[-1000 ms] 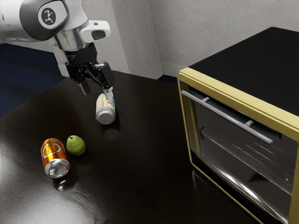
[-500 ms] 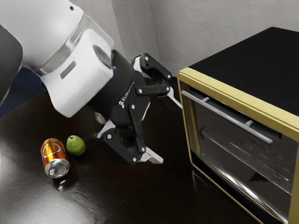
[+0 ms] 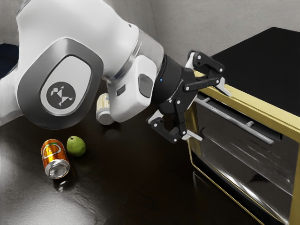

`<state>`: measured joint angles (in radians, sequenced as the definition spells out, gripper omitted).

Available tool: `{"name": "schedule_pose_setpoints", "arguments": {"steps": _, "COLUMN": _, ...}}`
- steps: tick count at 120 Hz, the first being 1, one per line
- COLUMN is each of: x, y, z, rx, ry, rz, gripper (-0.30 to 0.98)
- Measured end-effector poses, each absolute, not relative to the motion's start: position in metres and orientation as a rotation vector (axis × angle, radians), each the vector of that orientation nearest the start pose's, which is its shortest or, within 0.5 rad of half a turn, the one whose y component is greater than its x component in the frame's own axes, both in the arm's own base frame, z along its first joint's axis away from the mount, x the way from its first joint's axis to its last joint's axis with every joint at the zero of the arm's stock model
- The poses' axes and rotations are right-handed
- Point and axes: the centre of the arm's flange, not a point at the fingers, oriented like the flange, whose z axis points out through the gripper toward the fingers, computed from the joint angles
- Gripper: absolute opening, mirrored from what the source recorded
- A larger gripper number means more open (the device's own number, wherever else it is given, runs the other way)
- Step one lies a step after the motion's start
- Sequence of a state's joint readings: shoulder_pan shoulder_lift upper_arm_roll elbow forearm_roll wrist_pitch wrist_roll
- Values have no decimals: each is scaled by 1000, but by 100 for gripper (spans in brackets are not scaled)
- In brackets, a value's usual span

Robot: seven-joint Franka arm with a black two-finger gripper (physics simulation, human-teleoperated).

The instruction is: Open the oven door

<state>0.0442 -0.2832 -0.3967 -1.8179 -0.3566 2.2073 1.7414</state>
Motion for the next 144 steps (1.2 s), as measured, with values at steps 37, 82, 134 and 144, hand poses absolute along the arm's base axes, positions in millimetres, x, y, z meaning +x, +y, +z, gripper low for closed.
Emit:
{"name": "schedule_pose_setpoints", "arguments": {"steps": 37, "x": 456, "y": -204, "z": 720, "rx": -1247, "ry": 2361, "rz": -868, "gripper": 69}}
{"name": "schedule_pose_setpoints", "arguments": {"steps": 82, "x": 504, "y": -183, "z": 667, "rx": -1183, "ry": 2469, "rz": -791, "gripper": 69}}
{"name": "schedule_pose_setpoints", "arguments": {"steps": 134, "x": 526, "y": -183, "z": 651, "rx": -1161, "ry": 2529, "rz": -797, "gripper": 70}}
{"name": "schedule_pose_setpoints", "arguments": {"steps": 144, "x": 524, "y": -184, "z": 646, "rx": -1166, "ry": 2550, "rz": -782, "gripper": 70}}
